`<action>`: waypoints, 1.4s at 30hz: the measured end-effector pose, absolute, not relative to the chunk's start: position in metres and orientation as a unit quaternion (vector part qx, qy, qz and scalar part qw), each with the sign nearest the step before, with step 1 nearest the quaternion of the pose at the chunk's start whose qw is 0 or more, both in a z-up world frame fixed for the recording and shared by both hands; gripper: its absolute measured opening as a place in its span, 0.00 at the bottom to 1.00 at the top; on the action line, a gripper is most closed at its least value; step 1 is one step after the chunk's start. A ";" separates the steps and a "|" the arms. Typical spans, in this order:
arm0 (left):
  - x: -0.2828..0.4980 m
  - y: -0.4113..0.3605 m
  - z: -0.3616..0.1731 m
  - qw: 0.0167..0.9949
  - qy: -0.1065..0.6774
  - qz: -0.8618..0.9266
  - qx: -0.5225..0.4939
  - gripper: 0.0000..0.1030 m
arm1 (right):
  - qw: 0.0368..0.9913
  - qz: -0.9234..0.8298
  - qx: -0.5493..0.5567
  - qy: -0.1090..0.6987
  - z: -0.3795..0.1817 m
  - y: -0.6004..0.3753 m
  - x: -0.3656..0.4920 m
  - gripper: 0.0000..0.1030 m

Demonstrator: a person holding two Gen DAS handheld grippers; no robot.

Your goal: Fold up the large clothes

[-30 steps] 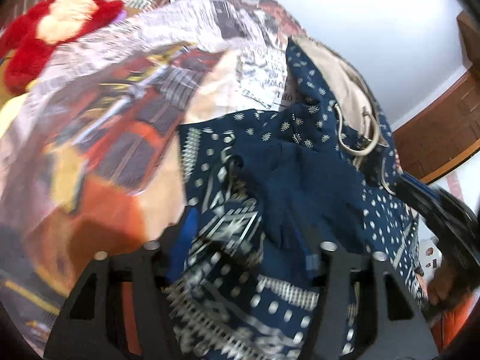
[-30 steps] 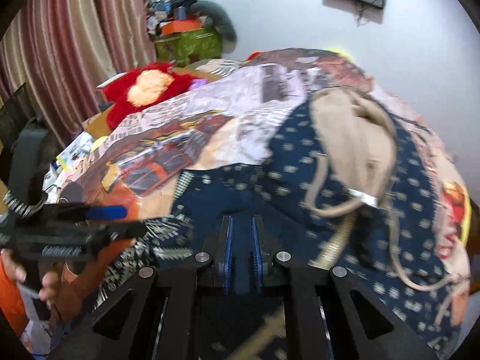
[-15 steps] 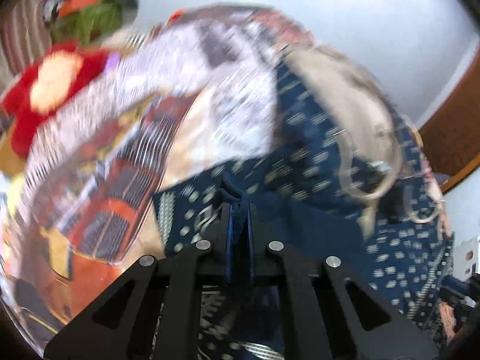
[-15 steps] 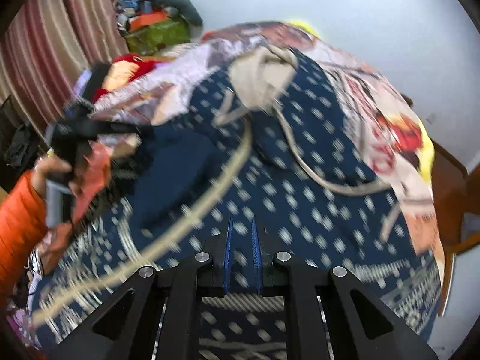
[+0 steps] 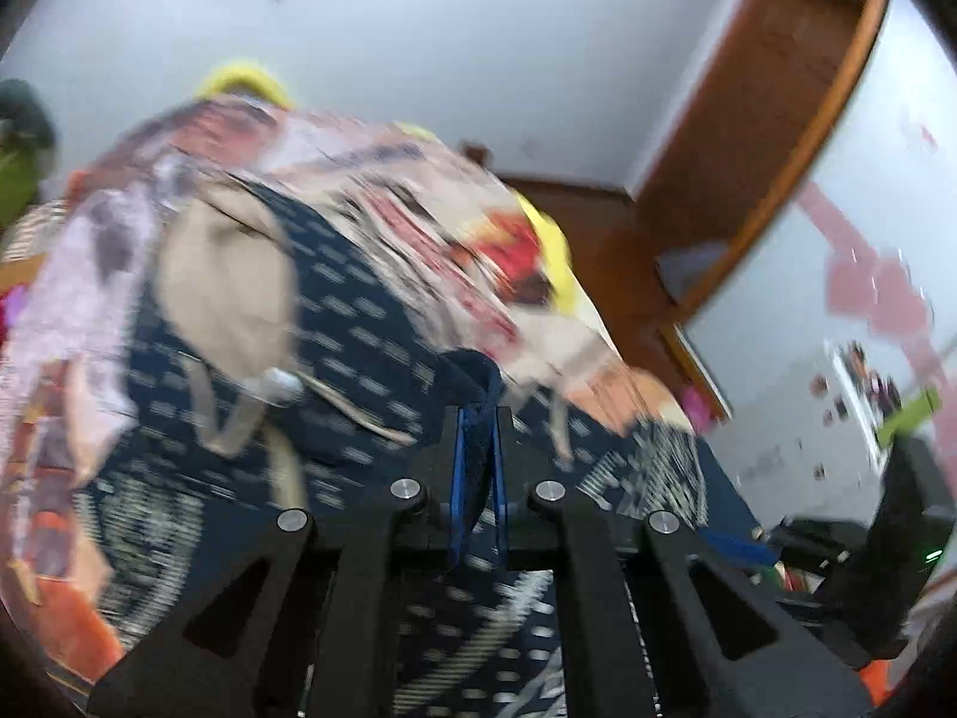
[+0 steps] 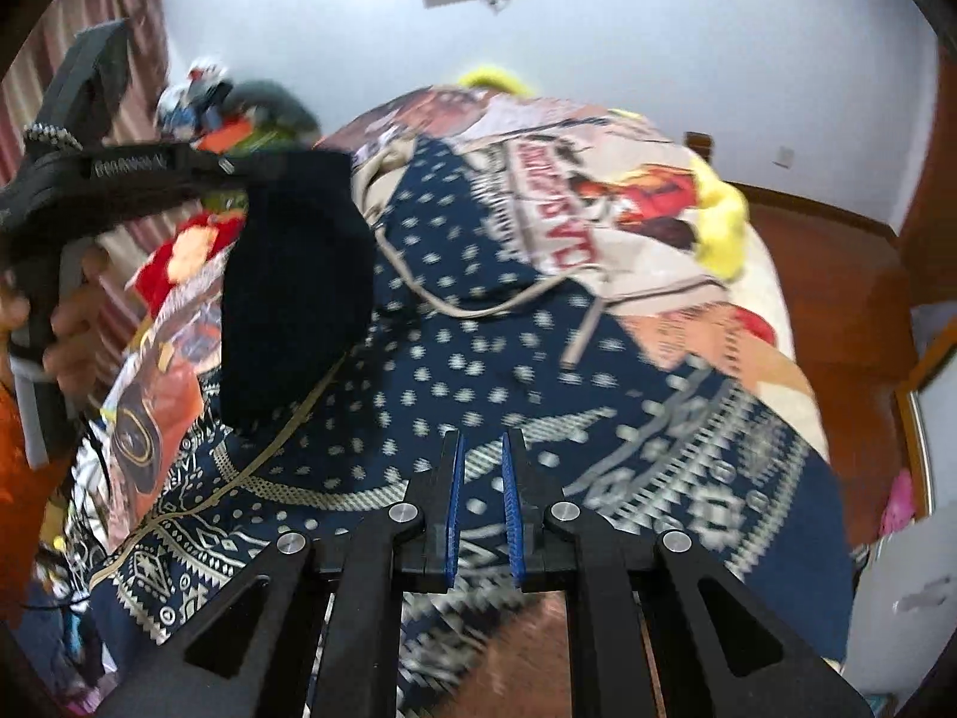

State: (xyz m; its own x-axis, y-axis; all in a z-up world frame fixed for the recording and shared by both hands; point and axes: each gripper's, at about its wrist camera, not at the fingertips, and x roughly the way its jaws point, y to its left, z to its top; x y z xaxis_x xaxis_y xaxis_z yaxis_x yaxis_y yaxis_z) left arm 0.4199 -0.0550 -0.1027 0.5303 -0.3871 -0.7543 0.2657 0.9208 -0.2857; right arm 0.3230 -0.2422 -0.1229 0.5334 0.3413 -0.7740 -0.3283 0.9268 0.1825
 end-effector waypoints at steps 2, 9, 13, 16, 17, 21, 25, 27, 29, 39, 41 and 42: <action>0.419 -0.082 -0.126 0.854 0.477 -0.202 -0.053 0.07 | 0.878 0.184 0.015 0.441 -0.119 -0.254 0.319 0.08; 0.398 -0.132 -0.198 0.791 0.571 -0.220 0.001 0.09 | 0.879 0.157 0.043 0.447 -0.121 -0.297 0.301 0.08; 0.381 -0.126 -0.187 0.791 0.569 -0.222 0.030 0.35 | 0.873 0.155 0.070 0.458 -0.129 -0.308 0.295 0.08; 0.366 -0.101 -0.154 0.828 0.519 -0.210 0.041 0.60 | 0.869 0.150 0.081 0.464 -0.133 -0.309 0.296 0.08; 0.363 -0.091 -0.146 0.838 0.504 -0.204 0.042 0.62 | 0.869 0.150 0.084 0.464 -0.133 -0.309 0.296 0.09; 0.360 -0.035 -0.123 0.875 0.460 -0.142 0.043 0.71 | 0.870 0.144 0.094 0.462 -0.133 -0.307 0.297 0.09; 0.374 0.018 -0.143 0.870 0.484 -0.086 0.031 0.71 | 0.865 0.129 0.134 0.465 -0.137 -0.317 0.299 0.09; 0.379 0.039 -0.164 0.862 0.502 -0.066 0.014 0.71 | 0.857 0.124 0.177 0.469 -0.143 -0.329 0.299 0.09; 0.379 0.054 -0.184 0.852 0.521 -0.053 -0.001 0.71 | 0.847 0.117 0.225 0.467 -0.148 -0.343 0.297 0.09; 0.375 0.053 -0.250 0.830 0.555 -0.048 0.000 0.71 | 0.805 0.034 0.331 0.492 -0.180 -0.412 0.278 0.09; 0.377 0.051 -0.249 0.830 0.556 -0.049 0.002 0.71 | 0.793 0.015 0.358 0.493 -0.188 -0.428 0.271 0.09; 0.377 0.049 -0.247 0.830 0.555 -0.049 0.006 0.71 | 0.787 -0.001 0.369 0.494 -0.192 -0.438 0.266 0.09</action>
